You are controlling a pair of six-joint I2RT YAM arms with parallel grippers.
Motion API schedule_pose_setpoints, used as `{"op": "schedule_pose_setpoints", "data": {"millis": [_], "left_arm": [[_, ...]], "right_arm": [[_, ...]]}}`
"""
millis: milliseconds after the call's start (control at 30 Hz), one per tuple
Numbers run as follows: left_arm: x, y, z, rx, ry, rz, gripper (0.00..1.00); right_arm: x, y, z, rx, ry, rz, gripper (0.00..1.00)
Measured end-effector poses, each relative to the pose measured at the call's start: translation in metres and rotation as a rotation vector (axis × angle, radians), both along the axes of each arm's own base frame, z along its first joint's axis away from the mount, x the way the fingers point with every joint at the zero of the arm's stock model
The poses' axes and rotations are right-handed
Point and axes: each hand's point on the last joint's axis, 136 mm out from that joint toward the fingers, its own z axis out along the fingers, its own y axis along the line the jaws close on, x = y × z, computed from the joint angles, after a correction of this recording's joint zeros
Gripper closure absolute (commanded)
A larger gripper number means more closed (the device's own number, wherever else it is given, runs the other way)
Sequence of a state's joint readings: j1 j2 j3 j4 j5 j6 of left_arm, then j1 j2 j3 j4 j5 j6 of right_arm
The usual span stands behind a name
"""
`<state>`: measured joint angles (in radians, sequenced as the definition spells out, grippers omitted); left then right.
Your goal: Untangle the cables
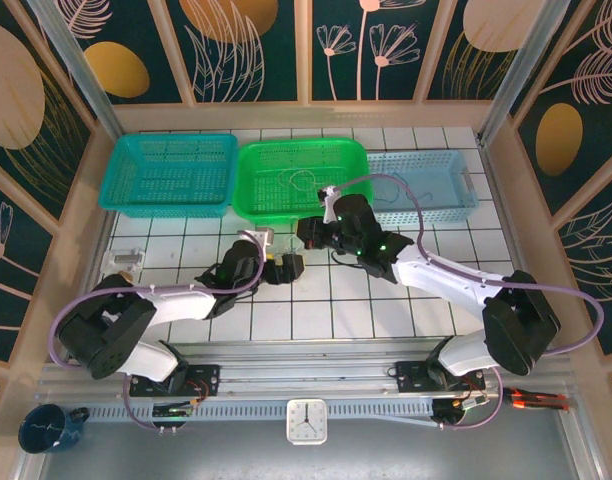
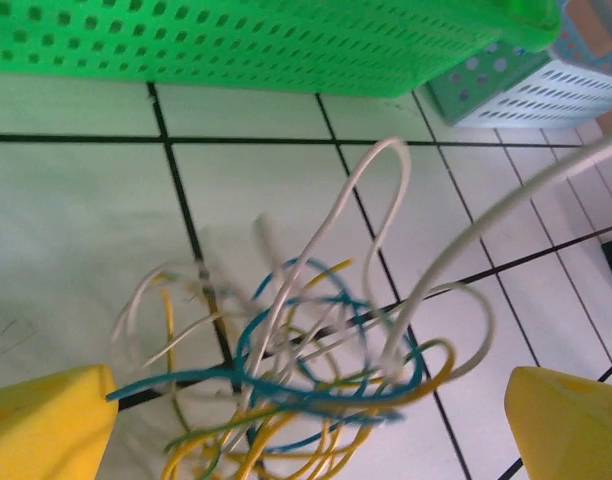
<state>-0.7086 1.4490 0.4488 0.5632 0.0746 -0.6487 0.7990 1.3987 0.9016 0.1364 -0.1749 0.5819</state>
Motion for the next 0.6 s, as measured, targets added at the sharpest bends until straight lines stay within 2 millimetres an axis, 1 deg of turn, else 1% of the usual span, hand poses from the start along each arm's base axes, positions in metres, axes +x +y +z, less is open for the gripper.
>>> {"op": "schedule_pose_setpoints", "data": {"millis": [167, 267, 300, 400, 500, 600], "left_arm": [[0.011, -0.008, 0.009, -0.009, -0.026, 0.004, 0.01], [0.018, -0.010, 0.005, 0.002, -0.023, 0.019, 0.07], [0.020, -0.010, 0.002, 0.009, -0.018, 0.024, 0.10], [0.019, -0.009, -0.015, 0.034, 0.016, 0.027, 0.19], [0.017, -0.007, -0.029, 0.051, 0.039, 0.027, 0.26], [0.013, -0.004, -0.039, 0.056, 0.053, 0.030, 0.30]], "right_arm": [[-0.007, 0.004, -0.003, -0.015, 0.009, 0.012, 1.00], [-0.011, 0.006, 0.002, -0.016, 0.004, 0.018, 1.00], [-0.011, 0.006, 0.007, -0.010, -0.003, 0.017, 1.00], [-0.012, 0.005, 0.029, 0.019, -0.034, 0.014, 1.00], [-0.012, 0.004, 0.061, 0.064, -0.087, 0.011, 1.00], [-0.012, 0.001, 0.096, 0.116, -0.145, 0.002, 1.00]]}}
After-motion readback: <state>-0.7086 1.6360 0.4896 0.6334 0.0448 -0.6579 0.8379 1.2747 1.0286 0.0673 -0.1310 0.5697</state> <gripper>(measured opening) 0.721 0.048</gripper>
